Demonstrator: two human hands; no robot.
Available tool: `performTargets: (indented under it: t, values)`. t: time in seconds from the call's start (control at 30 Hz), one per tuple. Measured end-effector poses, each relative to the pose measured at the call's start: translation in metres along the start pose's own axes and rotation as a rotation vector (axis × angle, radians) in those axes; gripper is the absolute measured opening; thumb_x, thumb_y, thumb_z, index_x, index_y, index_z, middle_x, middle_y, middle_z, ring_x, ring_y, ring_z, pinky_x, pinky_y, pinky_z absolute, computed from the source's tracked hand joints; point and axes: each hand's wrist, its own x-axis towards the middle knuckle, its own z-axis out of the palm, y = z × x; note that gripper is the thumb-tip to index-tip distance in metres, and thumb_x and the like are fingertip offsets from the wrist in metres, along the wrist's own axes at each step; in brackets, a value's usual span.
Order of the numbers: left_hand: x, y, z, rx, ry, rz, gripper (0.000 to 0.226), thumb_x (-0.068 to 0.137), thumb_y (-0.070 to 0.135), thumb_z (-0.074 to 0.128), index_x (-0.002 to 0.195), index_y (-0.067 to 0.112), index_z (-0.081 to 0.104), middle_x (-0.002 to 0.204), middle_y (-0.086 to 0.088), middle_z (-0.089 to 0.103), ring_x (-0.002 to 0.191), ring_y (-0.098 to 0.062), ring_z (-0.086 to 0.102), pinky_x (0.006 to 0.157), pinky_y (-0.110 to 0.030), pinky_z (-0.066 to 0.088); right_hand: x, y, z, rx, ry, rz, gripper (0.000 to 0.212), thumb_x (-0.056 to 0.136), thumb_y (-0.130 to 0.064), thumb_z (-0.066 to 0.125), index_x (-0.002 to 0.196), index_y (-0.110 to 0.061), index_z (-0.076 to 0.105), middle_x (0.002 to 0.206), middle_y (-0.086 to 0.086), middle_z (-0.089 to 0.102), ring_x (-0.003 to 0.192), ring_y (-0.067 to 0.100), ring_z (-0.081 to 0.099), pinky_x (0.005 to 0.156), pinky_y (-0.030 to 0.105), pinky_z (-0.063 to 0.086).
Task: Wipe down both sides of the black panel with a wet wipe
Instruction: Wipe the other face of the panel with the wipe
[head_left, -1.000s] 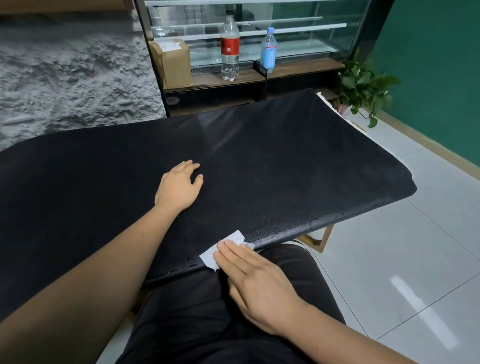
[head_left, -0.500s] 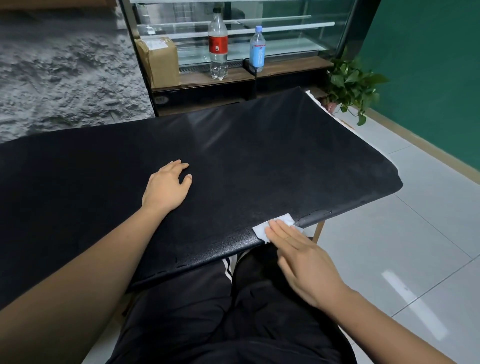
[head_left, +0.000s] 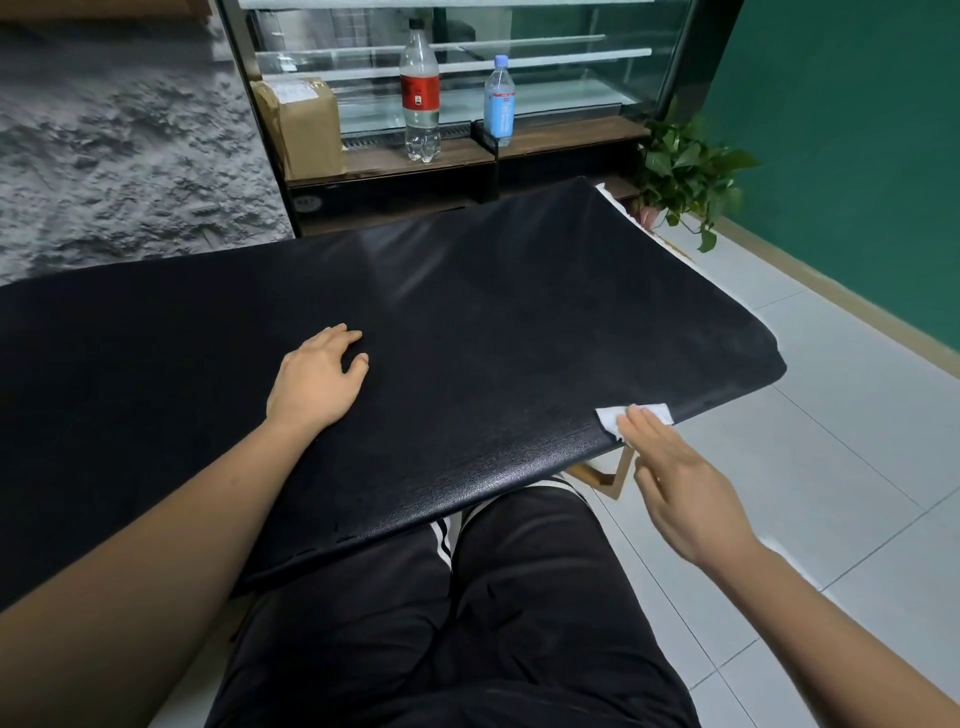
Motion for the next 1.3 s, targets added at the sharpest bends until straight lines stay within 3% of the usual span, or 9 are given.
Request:
performTargets:
  t: [0.07, 0.13, 0.33, 0.5, 0.6, 0.8, 0.93, 1.13, 1.3]
  values:
    - [0.0, 0.001, -0.001, -0.004, 0.003, 0.002, 0.049, 0.105, 0.047, 0.048, 0.15, 0.029, 0.054, 0.163, 0.005, 0.045, 0.154, -0.015, 0.034, 0.124, -0.044, 0.03, 0.004, 0.011, -0.001, -0.019, 0.013, 0.032, 0.064, 0.103, -0.016, 0.045, 0.159, -0.042, 0.03, 0.167, -0.028, 0.025, 0.151, -0.014, 0.012, 0.087, 0.027, 0.053]
    - [-0.001, 0.002, -0.002, -0.011, 0.002, 0.002, 0.049, 0.105, 0.047, 0.048, 0.15, 0.029, 0.055, 0.162, 0.004, 0.045, 0.154, -0.015, 0.034, 0.124, -0.044, 0.031, 0.008, 0.019, -0.002, -0.029, 0.021, 0.058, 0.065, 0.103, -0.016, 0.046, 0.158, -0.044, 0.028, 0.167, -0.026, 0.027, 0.153, -0.004, 0.026, 0.079, 0.027, 0.056]
    - [-0.002, 0.004, -0.004, -0.004, -0.005, -0.001, 0.049, 0.106, 0.046, 0.048, 0.151, 0.028, 0.054, 0.163, 0.003, 0.044, 0.154, -0.015, 0.034, 0.125, -0.044, 0.03, 0.015, 0.02, -0.003, -0.007, 0.067, 0.135, 0.053, 0.104, -0.016, 0.044, 0.152, -0.039, 0.036, 0.166, -0.017, 0.035, 0.141, 0.017, 0.051, 0.068, 0.029, 0.046]
    - [-0.001, 0.004, -0.003, 0.004, -0.006, 0.002, 0.049, 0.106, 0.046, 0.048, 0.152, 0.028, 0.053, 0.163, 0.003, 0.044, 0.154, -0.015, 0.033, 0.125, -0.043, 0.03, 0.016, -0.005, 0.001, -0.019, 0.074, 0.187, 0.04, 0.106, -0.02, 0.039, 0.144, -0.03, 0.043, 0.165, -0.008, 0.036, 0.142, 0.021, 0.05, 0.072, 0.032, 0.048]
    - [0.0, 0.003, -0.002, 0.001, -0.001, 0.004, 0.049, 0.106, 0.046, 0.048, 0.151, 0.028, 0.054, 0.163, 0.003, 0.044, 0.154, -0.015, 0.034, 0.125, -0.043, 0.03, 0.016, -0.022, 0.001, -0.021, 0.058, 0.157, 0.034, 0.105, -0.02, 0.04, 0.137, -0.028, 0.045, 0.161, -0.009, 0.038, 0.136, 0.022, 0.053, 0.066, 0.033, 0.047]
    - [0.0, 0.003, -0.001, 0.005, 0.0, 0.006, 0.049, 0.106, 0.046, 0.048, 0.151, 0.027, 0.054, 0.163, 0.003, 0.044, 0.154, -0.016, 0.034, 0.124, -0.043, 0.03, 0.012, -0.053, 0.008, -0.026, -0.001, 0.111, 0.044, 0.106, -0.029, 0.035, 0.149, -0.032, 0.04, 0.168, -0.012, 0.03, 0.156, 0.011, 0.026, 0.092, 0.035, 0.054]
    - [0.001, 0.002, 0.0, 0.002, 0.003, 0.005, 0.049, 0.105, 0.046, 0.048, 0.15, 0.028, 0.054, 0.163, 0.003, 0.045, 0.154, -0.016, 0.034, 0.125, -0.044, 0.03, 0.01, -0.077, 0.015, -0.02, -0.04, 0.043, 0.051, 0.108, -0.034, 0.036, 0.159, -0.032, 0.033, 0.171, -0.012, 0.025, 0.158, 0.007, 0.018, 0.115, 0.03, 0.041]
    - [0.002, 0.0, 0.002, 0.0, 0.005, 0.001, 0.05, 0.104, 0.047, 0.048, 0.15, 0.029, 0.054, 0.162, 0.004, 0.045, 0.154, -0.015, 0.034, 0.124, -0.044, 0.03, 0.006, -0.119, 0.026, 0.0, -0.005, -0.138, 0.051, 0.106, -0.027, 0.044, 0.157, -0.02, 0.043, 0.166, -0.004, 0.039, 0.157, 0.009, 0.025, 0.127, 0.03, 0.025]
    - [0.001, 0.0, 0.002, -0.003, 0.004, -0.001, 0.051, 0.104, 0.048, 0.047, 0.151, 0.029, 0.053, 0.162, 0.005, 0.045, 0.154, -0.014, 0.034, 0.124, -0.043, 0.03, 0.006, -0.154, 0.036, -0.033, 0.028, -0.265, 0.053, 0.104, -0.031, 0.041, 0.153, -0.013, 0.052, 0.16, 0.001, 0.048, 0.152, 0.014, 0.037, 0.127, 0.027, 0.023]
